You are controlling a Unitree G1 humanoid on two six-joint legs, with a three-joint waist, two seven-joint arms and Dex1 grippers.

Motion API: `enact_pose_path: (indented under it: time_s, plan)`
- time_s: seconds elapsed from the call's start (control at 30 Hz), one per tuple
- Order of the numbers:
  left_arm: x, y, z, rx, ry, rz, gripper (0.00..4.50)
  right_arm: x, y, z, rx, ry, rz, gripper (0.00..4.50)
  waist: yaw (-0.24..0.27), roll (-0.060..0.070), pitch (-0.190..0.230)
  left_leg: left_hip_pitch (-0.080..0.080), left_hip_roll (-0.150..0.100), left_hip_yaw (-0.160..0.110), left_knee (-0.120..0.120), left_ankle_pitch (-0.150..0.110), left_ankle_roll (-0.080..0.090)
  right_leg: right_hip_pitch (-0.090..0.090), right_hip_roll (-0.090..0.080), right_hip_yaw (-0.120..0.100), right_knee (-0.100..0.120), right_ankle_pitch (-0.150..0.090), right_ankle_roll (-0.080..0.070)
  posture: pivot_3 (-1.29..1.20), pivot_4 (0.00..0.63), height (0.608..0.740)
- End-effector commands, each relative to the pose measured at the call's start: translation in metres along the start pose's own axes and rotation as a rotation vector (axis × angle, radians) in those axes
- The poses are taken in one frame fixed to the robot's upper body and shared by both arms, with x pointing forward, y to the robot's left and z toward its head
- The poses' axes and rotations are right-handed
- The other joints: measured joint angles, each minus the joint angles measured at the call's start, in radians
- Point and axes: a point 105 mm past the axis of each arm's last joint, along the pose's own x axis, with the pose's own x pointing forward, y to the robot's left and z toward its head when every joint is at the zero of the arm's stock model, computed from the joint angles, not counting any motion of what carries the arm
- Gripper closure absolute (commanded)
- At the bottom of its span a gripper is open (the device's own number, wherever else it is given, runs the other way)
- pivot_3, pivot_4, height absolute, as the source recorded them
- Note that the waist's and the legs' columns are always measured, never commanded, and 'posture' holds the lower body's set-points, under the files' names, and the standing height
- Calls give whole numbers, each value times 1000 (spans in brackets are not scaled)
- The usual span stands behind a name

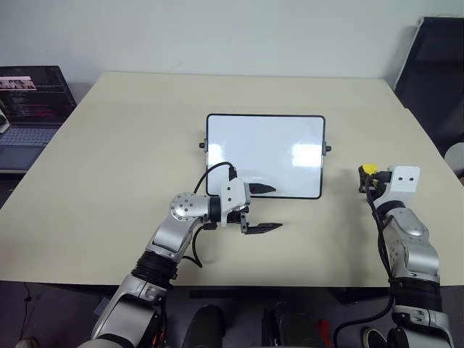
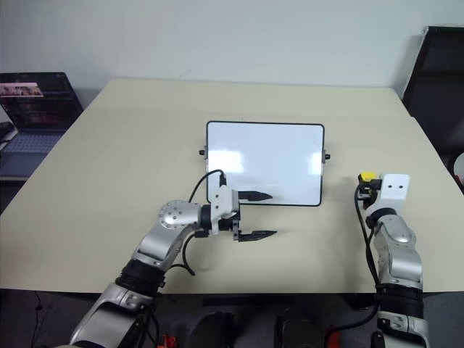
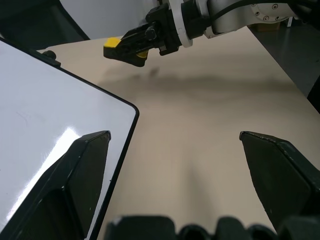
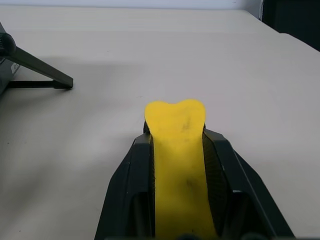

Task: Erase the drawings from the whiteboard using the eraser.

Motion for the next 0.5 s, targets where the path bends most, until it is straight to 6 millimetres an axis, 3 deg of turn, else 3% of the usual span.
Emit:
enact_pose_path:
  time_s: [0.03, 0.5]
  plan:
    - [3, -1, 12, 43, -26, -17, 0, 0, -5, 10, 0, -37, 0, 3051, 0, 0, 0, 0, 0, 0, 0, 0, 0, 0, 0, 0, 0, 0, 0, 0, 150, 740]
    - [3, 2, 13, 47, -26, -11, 0, 2, -10, 9, 15, -31, 13, 3051, 0, 0, 0, 0, 0, 0, 0, 0, 0, 0, 0, 0, 0, 0, 0, 0, 150, 740]
